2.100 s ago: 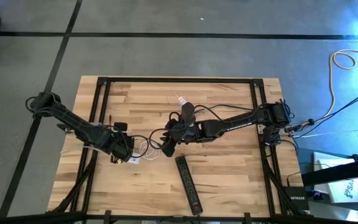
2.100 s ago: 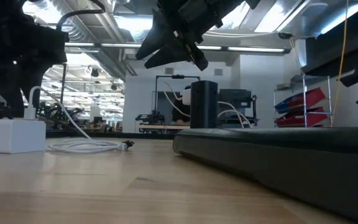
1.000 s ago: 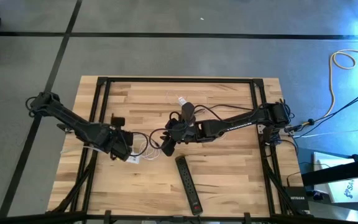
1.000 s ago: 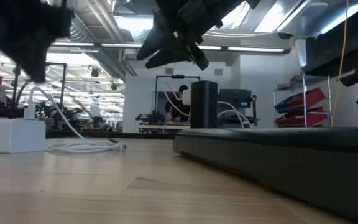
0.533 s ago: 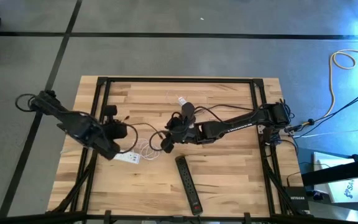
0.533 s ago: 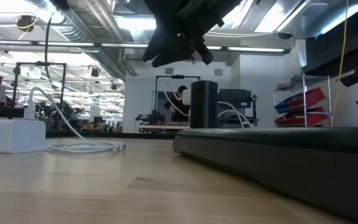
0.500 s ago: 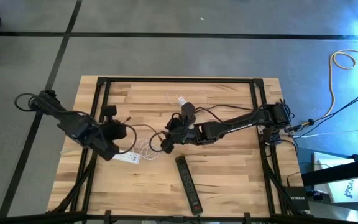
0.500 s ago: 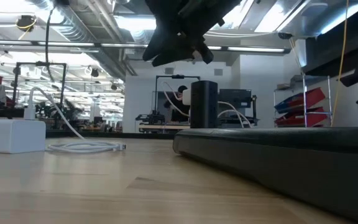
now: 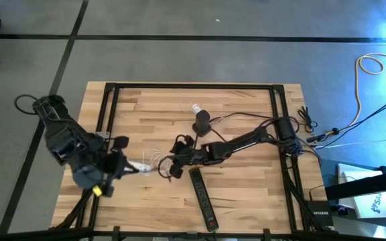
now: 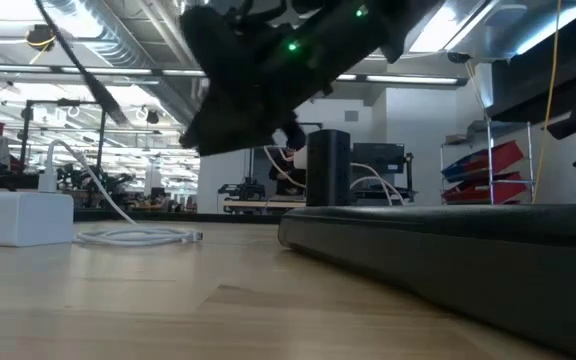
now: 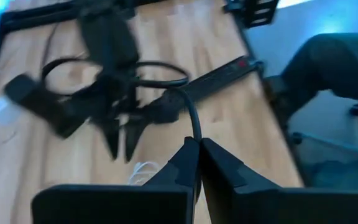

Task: Insert USB
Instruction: Insert the black USB cable into the white outlet extension

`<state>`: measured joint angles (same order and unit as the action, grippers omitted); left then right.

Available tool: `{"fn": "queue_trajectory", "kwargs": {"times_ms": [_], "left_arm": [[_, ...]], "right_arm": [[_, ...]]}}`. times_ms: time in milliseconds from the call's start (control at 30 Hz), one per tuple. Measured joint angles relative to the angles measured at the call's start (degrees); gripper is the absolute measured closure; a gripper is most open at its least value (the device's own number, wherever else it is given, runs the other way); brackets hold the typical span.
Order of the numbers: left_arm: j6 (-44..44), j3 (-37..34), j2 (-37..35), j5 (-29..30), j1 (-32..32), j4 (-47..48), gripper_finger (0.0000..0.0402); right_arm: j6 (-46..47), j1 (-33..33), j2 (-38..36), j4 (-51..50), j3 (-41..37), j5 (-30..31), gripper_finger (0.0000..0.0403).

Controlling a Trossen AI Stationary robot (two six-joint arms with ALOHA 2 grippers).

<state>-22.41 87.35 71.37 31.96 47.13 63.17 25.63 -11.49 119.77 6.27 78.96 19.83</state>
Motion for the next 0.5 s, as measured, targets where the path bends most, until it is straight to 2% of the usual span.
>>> {"fn": "queue_trajectory", "kwargs": {"times_ms": [133,267,333,500], "left_arm": [[1.81,0.00,0.00,-1.66,2.08,-0.20,0.0401],[3.13,-0.02,0.00,-3.89,3.63,-2.74,0.0401],[4.69,-0.02,0.00,-5.07,4.24,-4.51,0.0401],[7.73,-0.02,-0.08,-6.30,4.72,-9.51,0.0401]], "right_arm": [[-1.95,-1.23,0.52,3.37,0.00,-3.79,0.0304],[-2.77,-3.00,0.52,9.81,0.02,-16.10,0.0304],[-1.78,-3.12,0.60,13.92,0.07,-20.19,0.0304],[-0.55,-2.56,1.22,14.94,0.29,-20.85,0.0304]]}}
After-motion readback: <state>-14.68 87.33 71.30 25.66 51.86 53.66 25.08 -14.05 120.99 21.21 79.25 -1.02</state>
